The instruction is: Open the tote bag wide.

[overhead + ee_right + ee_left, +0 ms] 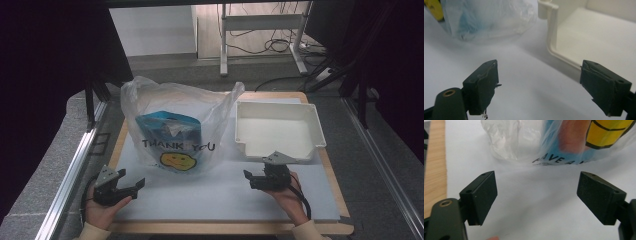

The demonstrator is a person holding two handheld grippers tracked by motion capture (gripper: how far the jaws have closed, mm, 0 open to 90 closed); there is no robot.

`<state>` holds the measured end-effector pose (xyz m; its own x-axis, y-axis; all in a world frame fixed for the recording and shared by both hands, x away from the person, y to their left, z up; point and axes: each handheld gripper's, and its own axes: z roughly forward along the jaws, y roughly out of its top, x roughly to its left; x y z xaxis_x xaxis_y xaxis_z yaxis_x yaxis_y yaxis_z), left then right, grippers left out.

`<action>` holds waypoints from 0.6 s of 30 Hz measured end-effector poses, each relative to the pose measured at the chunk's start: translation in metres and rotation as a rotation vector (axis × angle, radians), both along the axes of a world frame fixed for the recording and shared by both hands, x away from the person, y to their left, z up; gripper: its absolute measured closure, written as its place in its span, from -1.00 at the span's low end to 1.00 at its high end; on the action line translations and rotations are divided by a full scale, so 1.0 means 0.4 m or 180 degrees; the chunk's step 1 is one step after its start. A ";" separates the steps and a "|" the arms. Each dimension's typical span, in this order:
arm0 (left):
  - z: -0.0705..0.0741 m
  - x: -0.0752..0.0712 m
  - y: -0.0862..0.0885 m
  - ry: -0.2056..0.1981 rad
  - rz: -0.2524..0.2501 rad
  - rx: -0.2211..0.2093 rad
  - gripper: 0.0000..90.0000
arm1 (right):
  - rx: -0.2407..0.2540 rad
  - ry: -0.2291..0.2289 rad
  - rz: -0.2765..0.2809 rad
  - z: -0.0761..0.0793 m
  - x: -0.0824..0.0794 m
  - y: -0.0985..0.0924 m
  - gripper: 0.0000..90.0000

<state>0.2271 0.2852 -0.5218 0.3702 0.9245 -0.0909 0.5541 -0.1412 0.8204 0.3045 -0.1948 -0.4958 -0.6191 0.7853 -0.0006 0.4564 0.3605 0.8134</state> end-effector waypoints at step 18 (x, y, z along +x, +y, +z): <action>0.011 -0.010 0.005 -0.0129 0.0144 -0.0039 -0.51 | 0.0114 -0.0005 0.0014 -0.035 -0.028 -0.046 -0.47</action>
<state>0.2233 0.2873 -0.5174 0.3318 0.9392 -0.0880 0.5258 -0.1067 0.8439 0.2934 -0.2133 -0.5098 -0.6226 0.7821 0.0265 0.4535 0.3331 0.8266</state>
